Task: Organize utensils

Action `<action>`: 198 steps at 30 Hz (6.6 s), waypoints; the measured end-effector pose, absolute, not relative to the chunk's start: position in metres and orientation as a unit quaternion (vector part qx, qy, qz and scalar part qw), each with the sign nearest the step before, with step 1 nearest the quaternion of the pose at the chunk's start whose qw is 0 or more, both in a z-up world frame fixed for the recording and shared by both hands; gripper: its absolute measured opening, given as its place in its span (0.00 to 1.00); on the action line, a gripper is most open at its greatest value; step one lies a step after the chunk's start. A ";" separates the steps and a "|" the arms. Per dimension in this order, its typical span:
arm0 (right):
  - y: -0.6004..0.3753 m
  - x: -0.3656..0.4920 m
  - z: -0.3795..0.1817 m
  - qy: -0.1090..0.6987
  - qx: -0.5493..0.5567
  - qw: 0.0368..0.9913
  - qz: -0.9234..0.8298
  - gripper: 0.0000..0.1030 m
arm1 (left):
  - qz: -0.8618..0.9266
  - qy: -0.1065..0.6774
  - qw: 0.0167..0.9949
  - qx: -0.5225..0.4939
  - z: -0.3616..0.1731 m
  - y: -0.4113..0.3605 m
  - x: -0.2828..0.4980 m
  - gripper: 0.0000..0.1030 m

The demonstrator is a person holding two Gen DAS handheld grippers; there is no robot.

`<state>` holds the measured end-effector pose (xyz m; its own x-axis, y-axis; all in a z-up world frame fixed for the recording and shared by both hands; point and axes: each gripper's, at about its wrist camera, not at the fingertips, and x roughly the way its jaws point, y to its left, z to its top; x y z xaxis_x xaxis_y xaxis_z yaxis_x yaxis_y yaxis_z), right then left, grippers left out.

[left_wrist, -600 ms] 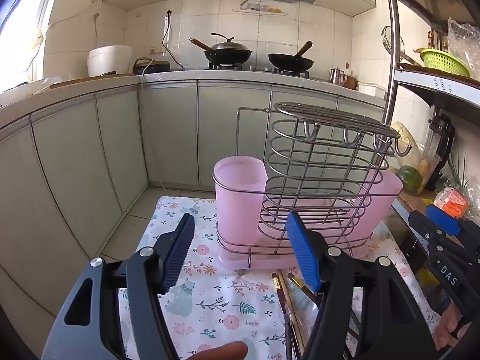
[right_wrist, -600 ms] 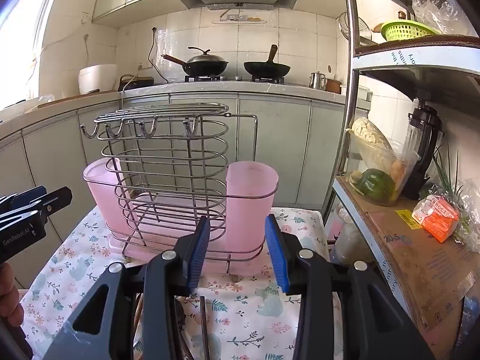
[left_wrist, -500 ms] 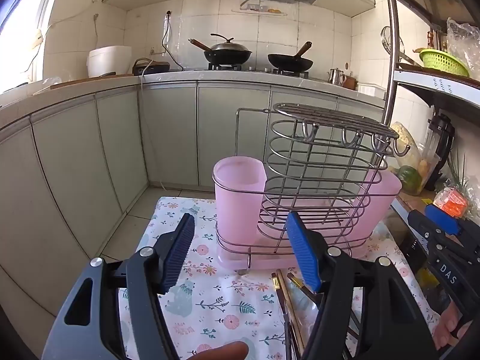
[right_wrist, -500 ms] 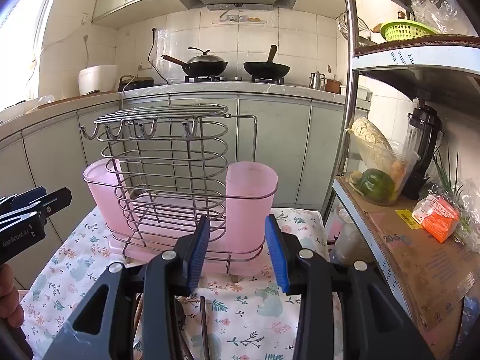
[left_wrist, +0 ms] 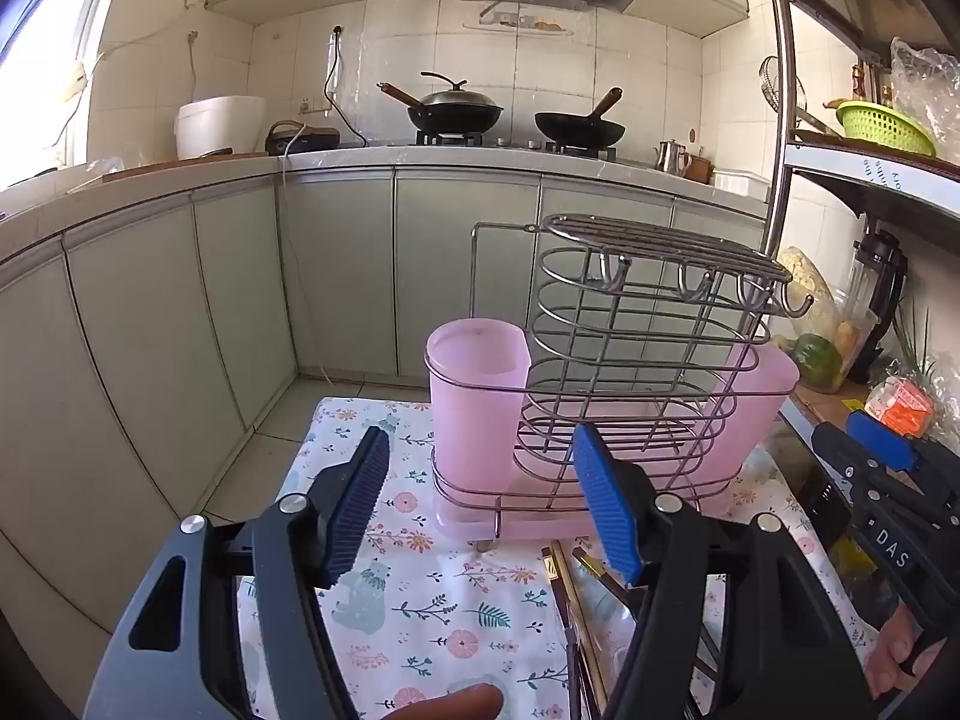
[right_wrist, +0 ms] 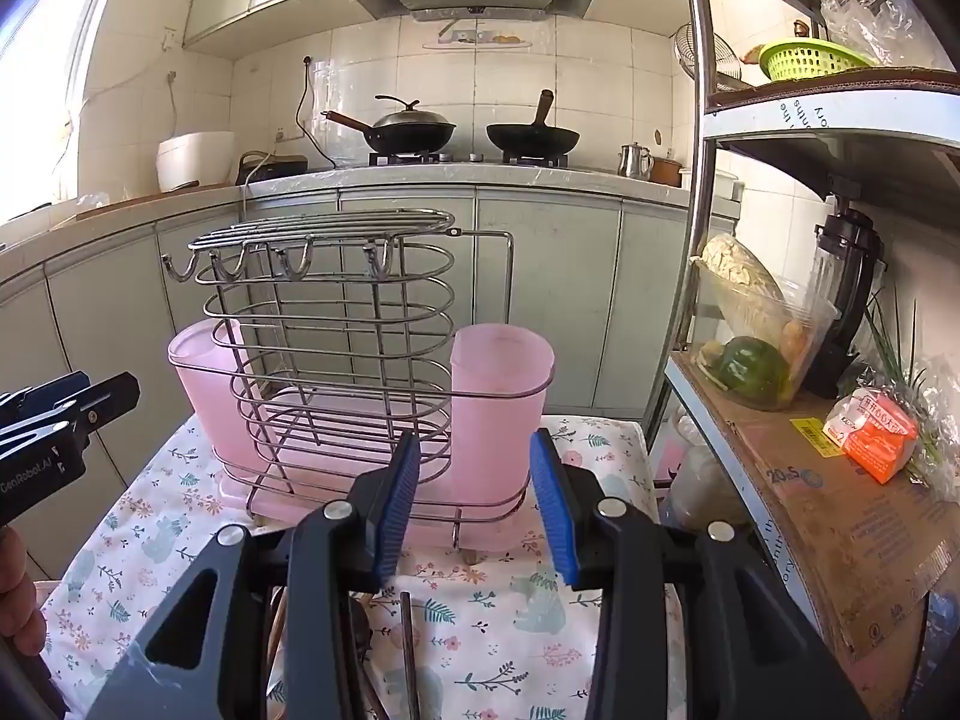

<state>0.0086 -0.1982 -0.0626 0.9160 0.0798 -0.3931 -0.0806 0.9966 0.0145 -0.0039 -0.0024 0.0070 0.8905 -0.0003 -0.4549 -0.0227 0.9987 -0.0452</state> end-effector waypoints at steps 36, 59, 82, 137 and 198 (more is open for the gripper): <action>-0.198 0.008 -0.062 0.201 0.000 0.979 0.042 0.36 | 0.006 0.235 0.972 -0.025 0.006 -0.003 -0.006 0.62; -0.199 0.004 -0.060 0.196 -0.001 0.980 0.042 0.36 | 0.003 0.234 0.972 -0.022 0.004 -0.004 -0.008 0.62; -0.199 0.003 -0.063 0.205 -0.007 0.978 0.046 0.36 | -0.006 0.252 0.968 -0.017 -0.001 -0.005 -0.007 0.62; -0.210 0.062 -0.160 0.477 0.106 0.845 0.217 0.11 | -0.139 0.534 0.830 -0.084 -0.111 0.018 0.028 0.05; -0.272 0.082 0.060 0.039 0.125 0.981 0.140 0.06 | -0.090 0.158 0.977 -0.107 0.153 0.065 0.045 0.05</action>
<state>0.0824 -0.2720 0.0598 0.9576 0.2850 -0.0422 -0.2653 0.9292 0.2572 0.0447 0.0650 0.1529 0.9335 -0.2105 -0.2903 0.1427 0.9607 -0.2379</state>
